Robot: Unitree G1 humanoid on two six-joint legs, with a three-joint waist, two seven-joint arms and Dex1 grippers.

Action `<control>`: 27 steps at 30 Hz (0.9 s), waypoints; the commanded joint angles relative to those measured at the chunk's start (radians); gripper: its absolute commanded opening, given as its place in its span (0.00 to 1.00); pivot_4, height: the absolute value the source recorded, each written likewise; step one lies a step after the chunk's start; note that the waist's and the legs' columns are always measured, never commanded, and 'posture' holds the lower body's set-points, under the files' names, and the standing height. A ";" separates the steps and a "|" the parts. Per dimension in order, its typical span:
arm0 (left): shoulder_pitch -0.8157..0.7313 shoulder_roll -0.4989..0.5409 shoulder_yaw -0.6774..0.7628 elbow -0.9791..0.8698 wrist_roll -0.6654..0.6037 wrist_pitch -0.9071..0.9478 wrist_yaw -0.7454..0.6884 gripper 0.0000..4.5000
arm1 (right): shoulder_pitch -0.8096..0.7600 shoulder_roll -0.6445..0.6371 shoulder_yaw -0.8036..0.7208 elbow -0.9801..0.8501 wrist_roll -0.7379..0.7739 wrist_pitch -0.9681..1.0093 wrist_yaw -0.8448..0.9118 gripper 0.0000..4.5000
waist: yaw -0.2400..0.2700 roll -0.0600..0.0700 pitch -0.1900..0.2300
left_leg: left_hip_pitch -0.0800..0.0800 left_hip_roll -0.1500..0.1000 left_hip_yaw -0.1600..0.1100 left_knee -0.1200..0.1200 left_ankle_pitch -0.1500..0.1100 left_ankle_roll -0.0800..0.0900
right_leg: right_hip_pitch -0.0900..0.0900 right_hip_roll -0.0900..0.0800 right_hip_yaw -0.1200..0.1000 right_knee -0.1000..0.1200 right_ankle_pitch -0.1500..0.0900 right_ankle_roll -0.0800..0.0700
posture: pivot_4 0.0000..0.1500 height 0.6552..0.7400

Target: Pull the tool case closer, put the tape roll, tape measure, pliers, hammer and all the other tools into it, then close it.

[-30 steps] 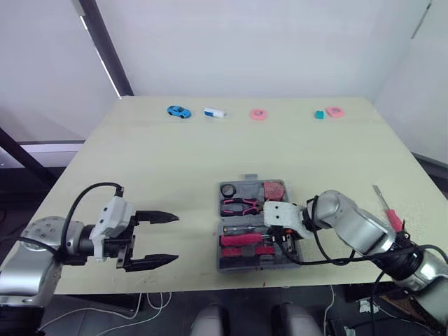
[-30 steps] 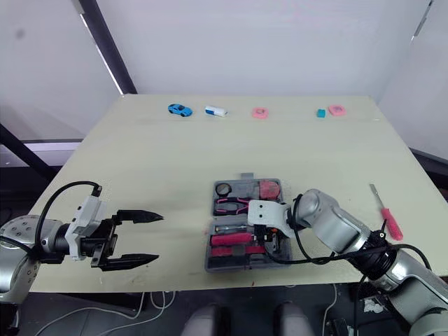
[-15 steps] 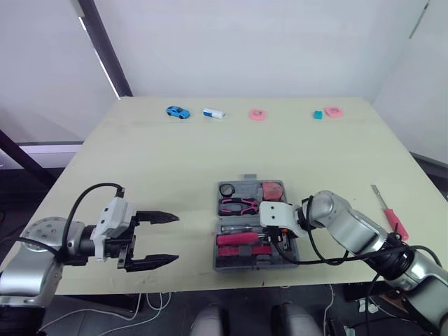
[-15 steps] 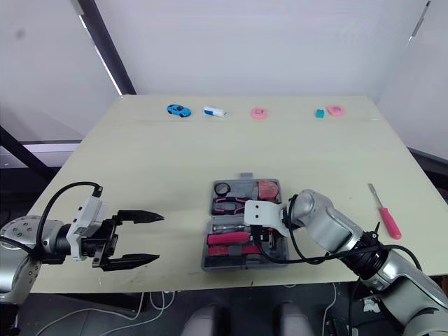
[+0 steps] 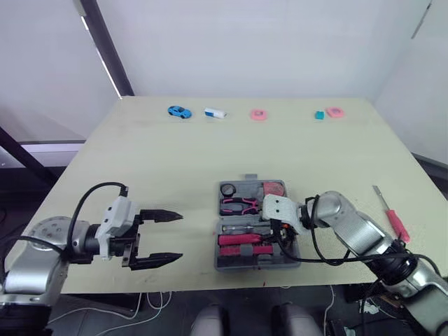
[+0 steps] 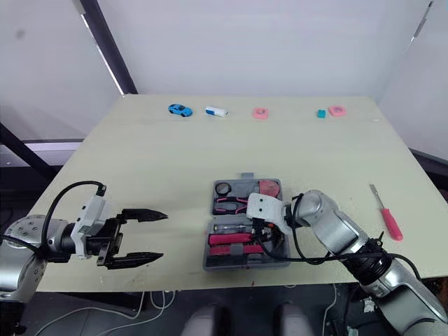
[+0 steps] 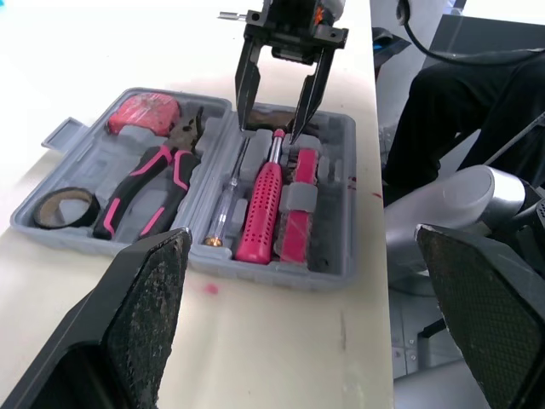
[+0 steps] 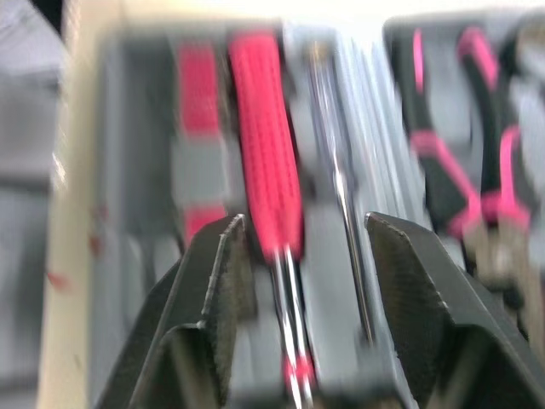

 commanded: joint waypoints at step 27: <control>-0.012 -0.066 -0.009 -0.071 -0.010 0.024 0.104 1.00 | 0.118 0.076 -0.150 0.131 0.009 -0.208 -0.075 0.01 | 0.000 -0.002 -0.001 | 0.002 0.000 -0.001 0.002 0.000 0.000 | 0.003 0.000 0.000 0.001 0.000 0.000 | 1.00 0.99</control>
